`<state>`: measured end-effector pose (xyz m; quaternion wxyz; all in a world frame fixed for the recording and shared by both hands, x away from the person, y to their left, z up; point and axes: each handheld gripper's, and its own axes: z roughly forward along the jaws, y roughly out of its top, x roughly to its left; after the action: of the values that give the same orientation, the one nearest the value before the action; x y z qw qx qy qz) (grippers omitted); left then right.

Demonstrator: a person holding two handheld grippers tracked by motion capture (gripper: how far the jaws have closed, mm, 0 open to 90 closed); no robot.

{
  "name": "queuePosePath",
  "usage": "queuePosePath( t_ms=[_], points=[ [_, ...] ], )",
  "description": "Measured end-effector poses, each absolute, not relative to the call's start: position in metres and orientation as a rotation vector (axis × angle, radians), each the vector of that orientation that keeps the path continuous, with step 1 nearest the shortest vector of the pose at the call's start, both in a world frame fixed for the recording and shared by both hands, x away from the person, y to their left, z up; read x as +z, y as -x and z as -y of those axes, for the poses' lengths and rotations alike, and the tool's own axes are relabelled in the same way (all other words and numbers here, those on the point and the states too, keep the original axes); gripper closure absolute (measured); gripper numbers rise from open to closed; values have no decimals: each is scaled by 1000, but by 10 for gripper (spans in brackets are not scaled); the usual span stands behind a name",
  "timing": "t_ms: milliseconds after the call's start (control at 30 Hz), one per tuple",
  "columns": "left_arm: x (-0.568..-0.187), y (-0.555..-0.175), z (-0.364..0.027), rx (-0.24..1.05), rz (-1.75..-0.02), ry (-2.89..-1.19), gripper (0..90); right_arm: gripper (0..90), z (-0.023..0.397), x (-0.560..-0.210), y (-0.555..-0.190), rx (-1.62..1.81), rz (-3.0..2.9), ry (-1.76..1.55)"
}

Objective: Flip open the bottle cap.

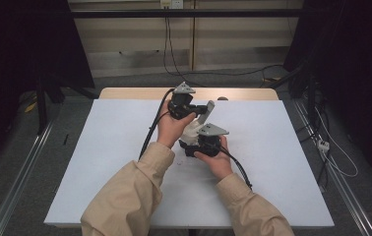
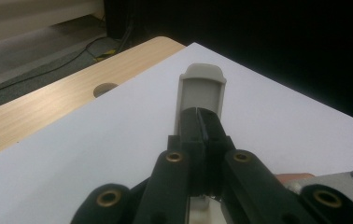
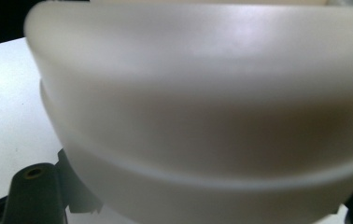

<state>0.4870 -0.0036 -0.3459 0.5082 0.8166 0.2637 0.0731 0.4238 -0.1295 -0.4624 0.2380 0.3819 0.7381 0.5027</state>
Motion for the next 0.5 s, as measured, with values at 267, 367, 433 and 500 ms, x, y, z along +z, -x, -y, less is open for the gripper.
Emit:
queuePosePath(
  t_ms=[267,367,433,500],
  points=[
    [-348,-489,6,173,-638,-1968,900,186,130,-462,-424,1378,-2021,-1047],
    [-349,-489,6,170,-638,-1974,900,187,129,-462,-424,1377,-2022,-1044],
    [-350,-489,7,167,-639,-1969,900,187,129,-462,-424,1378,-2023,-1045],
    [-351,-490,8,168,-636,-1972,900,186,130,-462,-424,1378,-2022,-1047]
  ],
)
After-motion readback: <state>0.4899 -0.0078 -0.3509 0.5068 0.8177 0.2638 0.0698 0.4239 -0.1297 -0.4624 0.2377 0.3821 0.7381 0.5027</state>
